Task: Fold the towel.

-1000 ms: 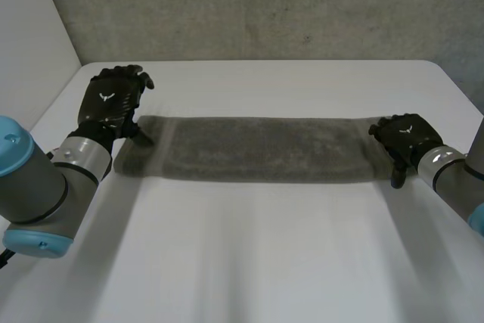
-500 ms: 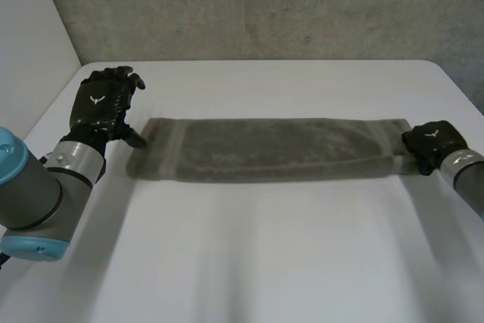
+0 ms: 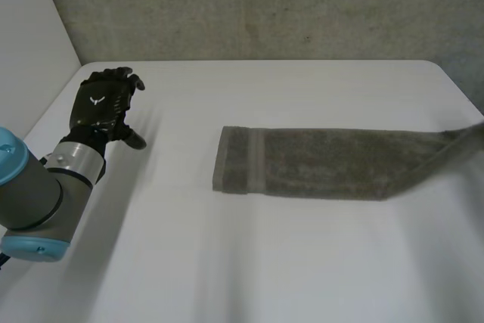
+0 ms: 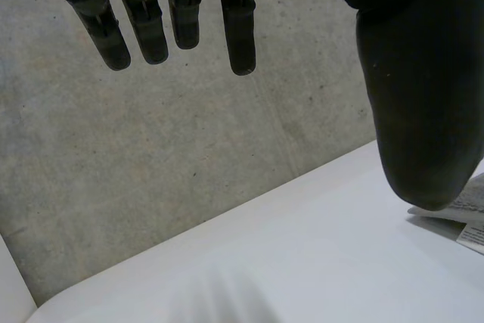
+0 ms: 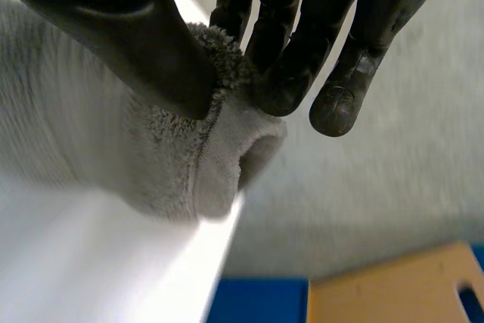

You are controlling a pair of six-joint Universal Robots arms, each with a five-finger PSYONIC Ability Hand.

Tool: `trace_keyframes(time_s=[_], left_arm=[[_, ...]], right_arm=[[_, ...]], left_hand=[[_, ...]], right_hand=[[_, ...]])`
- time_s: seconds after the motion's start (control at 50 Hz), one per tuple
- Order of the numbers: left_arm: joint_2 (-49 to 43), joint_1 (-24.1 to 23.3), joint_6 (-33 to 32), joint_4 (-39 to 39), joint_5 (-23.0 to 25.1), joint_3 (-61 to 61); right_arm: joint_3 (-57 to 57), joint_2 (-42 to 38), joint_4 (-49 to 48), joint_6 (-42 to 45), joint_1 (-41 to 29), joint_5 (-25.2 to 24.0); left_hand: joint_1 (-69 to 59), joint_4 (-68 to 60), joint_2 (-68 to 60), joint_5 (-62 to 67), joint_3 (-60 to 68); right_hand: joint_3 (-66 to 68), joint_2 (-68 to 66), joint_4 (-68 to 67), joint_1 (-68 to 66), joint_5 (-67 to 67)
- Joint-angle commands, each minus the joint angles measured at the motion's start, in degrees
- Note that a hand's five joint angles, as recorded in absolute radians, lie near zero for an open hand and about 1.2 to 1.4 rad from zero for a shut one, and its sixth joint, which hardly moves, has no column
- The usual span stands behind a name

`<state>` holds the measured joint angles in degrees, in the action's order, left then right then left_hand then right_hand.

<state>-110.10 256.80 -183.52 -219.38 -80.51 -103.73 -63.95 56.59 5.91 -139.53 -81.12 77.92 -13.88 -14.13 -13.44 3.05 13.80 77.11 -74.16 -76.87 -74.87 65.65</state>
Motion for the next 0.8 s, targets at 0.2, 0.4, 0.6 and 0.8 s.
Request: trace_keyframes(time_s=[0.2, 0.4, 0.6, 0.8], left_arm=[[-0.2, 0.0, 0.0, 0.0, 0.0, -0.2], [-0.3, -0.2, 0.0, 0.1, 0.1, -0.2], [-0.4, -0.2, -0.1, 0.1, 0.1, -0.2], [-0.5, -0.4, -0.1, 0.1, 0.1, -0.2]], right_arm=[[0.6, -5.4, -10.8, -5.0, -46.2, 2.1], [5.6, -18.1, -10.1, 7.7, -52.6, 7.2], [4.8, -11.1, -10.1, 2.9, -51.6, 7.5], [-6.9, 4.3, -10.8, -18.6, -40.1, 5.9]], left_hand=[[3.7, 3.9, 3.2, -2.8, -3.6], [3.7, 3.9, 3.2, -2.8, -3.6], [3.7, 3.9, 3.2, -2.8, -3.6], [3.7, 3.9, 3.2, -2.8, -3.6]], right_hand=[[2.9, -5.8, -3.1, -5.1, 4.3], [2.9, -5.8, -3.1, -5.1, 4.3], [-67.1, 64.2, 66.9, 64.9, -65.7], [-67.1, 64.2, 66.9, 64.9, -65.7]])
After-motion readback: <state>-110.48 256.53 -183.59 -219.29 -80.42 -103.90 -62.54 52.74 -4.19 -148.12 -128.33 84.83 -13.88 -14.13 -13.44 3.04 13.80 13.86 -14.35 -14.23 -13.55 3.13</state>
